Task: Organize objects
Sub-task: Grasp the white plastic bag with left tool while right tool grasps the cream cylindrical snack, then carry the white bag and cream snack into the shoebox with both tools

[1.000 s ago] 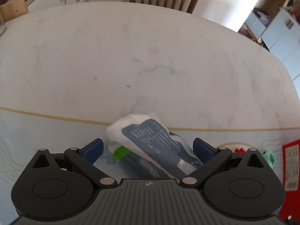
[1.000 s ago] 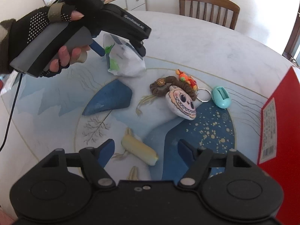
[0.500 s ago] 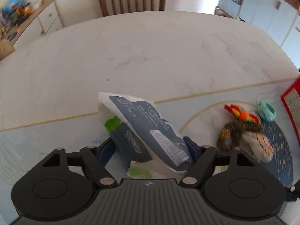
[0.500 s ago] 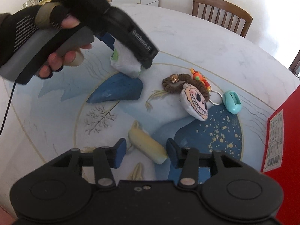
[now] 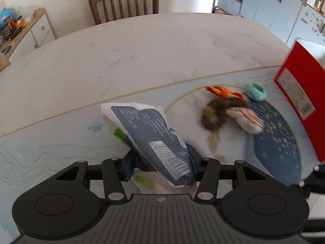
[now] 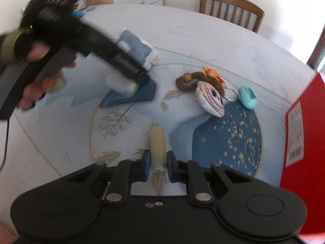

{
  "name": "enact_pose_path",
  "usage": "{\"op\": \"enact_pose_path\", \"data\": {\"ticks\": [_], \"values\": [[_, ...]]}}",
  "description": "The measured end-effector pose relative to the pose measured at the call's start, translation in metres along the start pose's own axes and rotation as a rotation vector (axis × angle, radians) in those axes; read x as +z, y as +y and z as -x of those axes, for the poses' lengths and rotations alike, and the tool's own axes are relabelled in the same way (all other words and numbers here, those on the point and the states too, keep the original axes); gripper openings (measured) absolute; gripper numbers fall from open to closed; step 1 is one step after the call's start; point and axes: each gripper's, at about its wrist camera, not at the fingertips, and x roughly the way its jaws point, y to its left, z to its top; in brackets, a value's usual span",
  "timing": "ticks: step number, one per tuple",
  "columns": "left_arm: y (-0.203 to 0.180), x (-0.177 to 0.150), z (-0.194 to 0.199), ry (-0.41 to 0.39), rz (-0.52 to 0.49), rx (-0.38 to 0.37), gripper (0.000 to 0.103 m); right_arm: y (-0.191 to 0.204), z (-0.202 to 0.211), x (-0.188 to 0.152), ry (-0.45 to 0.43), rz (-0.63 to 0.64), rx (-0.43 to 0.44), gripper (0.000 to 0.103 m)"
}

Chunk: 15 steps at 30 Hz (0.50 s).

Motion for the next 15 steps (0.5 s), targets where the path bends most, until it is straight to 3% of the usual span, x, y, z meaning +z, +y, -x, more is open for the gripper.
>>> {"op": "enact_pose_path", "data": {"ticks": [15], "values": [[-0.054, -0.020, 0.069, -0.059, -0.065, -0.085, 0.050, -0.028, 0.057, -0.016, -0.078, -0.190, 0.028, 0.014]]}}
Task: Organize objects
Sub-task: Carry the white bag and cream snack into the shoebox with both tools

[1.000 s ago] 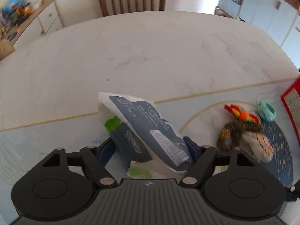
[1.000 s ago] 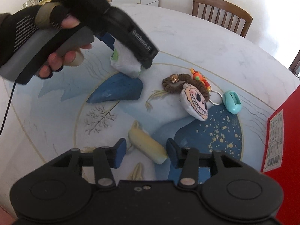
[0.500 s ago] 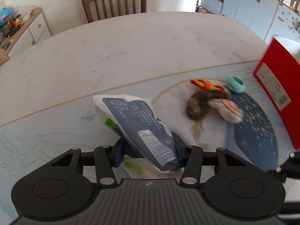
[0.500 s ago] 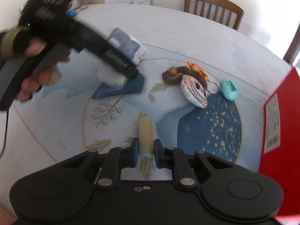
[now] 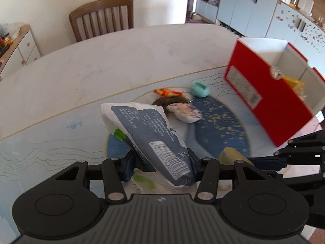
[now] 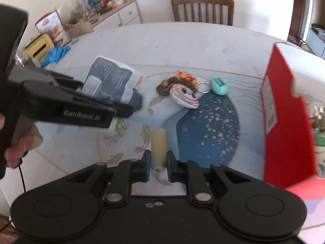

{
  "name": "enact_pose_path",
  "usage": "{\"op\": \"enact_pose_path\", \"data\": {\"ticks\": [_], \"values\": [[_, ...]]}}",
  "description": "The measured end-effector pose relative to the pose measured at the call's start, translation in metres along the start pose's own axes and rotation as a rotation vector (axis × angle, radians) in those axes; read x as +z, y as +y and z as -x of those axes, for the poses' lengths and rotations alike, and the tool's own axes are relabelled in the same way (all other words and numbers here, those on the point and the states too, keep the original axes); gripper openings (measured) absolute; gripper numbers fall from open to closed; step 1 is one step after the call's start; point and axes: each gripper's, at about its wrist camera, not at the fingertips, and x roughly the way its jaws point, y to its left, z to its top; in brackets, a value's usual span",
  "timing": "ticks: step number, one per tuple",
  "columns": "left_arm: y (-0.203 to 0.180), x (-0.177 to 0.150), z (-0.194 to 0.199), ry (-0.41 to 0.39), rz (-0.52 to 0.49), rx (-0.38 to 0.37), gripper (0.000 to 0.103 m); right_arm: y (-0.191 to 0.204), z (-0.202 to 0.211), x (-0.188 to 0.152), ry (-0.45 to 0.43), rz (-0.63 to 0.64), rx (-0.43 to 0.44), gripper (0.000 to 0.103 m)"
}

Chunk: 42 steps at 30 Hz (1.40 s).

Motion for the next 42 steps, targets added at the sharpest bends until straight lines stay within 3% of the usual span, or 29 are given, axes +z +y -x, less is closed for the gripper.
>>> {"op": "enact_pose_path", "data": {"ticks": [19, 42], "values": [[-0.094, 0.041, 0.056, -0.098, -0.084, -0.068, 0.050, -0.057, 0.092, 0.011, -0.147, -0.104, -0.044, 0.014], [-0.209, 0.094, 0.030, -0.120, -0.196, -0.102, 0.050, -0.194, 0.158, -0.012, -0.248, -0.190, -0.160, 0.014]]}}
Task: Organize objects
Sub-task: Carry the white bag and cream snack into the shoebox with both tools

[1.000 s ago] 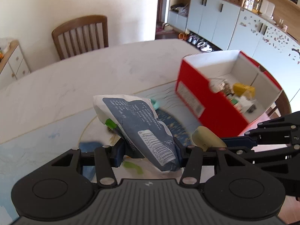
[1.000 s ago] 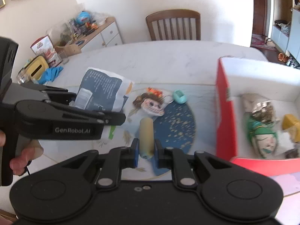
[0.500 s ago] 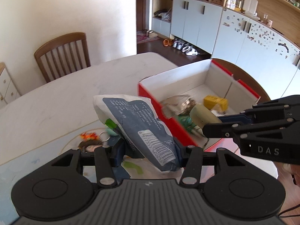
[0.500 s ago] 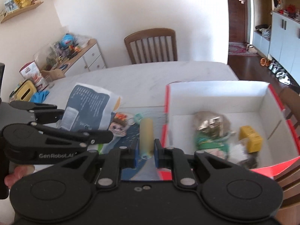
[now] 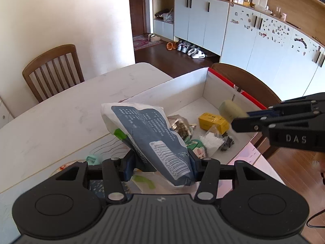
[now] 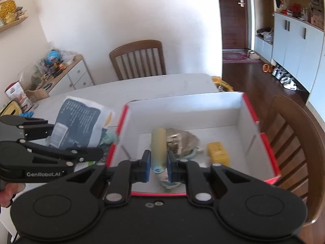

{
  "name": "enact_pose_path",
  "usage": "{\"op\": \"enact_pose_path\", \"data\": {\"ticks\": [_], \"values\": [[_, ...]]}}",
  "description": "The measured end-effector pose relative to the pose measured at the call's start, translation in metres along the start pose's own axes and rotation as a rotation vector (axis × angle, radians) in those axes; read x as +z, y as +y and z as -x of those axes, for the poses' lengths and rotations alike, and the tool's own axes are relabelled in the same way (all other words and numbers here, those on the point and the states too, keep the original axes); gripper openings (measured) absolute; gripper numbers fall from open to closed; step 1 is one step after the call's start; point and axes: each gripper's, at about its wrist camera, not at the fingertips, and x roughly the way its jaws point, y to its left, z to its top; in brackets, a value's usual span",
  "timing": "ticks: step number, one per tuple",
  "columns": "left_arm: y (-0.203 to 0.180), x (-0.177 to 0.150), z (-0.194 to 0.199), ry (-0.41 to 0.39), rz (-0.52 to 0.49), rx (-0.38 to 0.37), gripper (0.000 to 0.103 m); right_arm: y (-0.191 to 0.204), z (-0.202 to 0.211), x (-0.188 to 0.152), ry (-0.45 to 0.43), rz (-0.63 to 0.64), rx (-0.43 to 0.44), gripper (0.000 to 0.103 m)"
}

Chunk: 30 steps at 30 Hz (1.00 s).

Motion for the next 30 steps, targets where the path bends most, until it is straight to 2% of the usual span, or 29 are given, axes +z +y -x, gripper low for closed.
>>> {"op": "enact_pose_path", "data": {"ticks": [11, 14, 24, 30], "values": [[-0.034, 0.023, -0.037, 0.044, -0.034, -0.021, 0.050, -0.054, -0.001, 0.003, 0.007, 0.014, -0.079, 0.015], [-0.042, 0.028, -0.050, 0.065, -0.047, -0.027, 0.051, -0.066, -0.008, 0.008, 0.016, 0.001, -0.074, 0.015], [-0.057, 0.031, -0.097, 0.147, -0.045, -0.047, 0.051, -0.071, -0.050, 0.017, 0.085, 0.068, -0.051, 0.014], [-0.069, 0.031, -0.118, 0.176, -0.081, -0.066, 0.051, -0.079, -0.074, 0.019, 0.130, 0.044, -0.065, 0.014]]}}
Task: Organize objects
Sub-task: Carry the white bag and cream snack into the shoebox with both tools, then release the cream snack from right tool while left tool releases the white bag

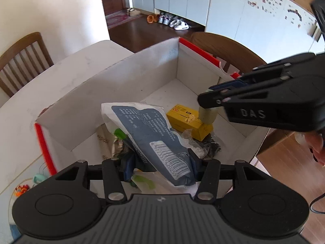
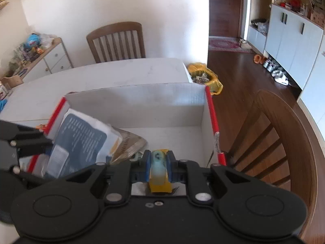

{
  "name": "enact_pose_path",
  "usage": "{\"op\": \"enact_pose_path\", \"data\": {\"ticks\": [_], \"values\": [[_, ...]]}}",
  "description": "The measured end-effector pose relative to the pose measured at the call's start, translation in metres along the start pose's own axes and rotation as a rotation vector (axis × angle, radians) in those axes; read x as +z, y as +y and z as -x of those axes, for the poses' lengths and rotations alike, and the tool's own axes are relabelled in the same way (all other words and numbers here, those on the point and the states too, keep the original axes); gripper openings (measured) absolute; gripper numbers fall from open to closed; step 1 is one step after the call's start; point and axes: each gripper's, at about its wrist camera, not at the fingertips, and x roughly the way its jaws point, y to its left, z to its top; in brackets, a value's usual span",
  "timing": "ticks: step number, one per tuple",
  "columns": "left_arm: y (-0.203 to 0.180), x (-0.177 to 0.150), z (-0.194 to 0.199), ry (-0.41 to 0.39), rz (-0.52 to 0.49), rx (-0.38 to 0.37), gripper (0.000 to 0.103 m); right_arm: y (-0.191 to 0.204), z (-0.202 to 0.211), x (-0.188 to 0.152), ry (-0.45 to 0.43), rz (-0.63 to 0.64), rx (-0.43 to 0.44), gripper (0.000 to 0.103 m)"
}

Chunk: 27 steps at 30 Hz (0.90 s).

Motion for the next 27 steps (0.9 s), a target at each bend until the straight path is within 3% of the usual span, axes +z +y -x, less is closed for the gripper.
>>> {"op": "enact_pose_path", "data": {"ticks": [15, 27], "values": [[0.010, 0.002, -0.031, 0.075, 0.059, -0.038, 0.051, 0.002, -0.002, -0.004, 0.024, 0.033, 0.030, 0.018], [0.012, -0.005, -0.028, 0.059, 0.078, -0.028, 0.067, 0.001, 0.012, -0.021, 0.027, -0.002, 0.060, 0.026]]}}
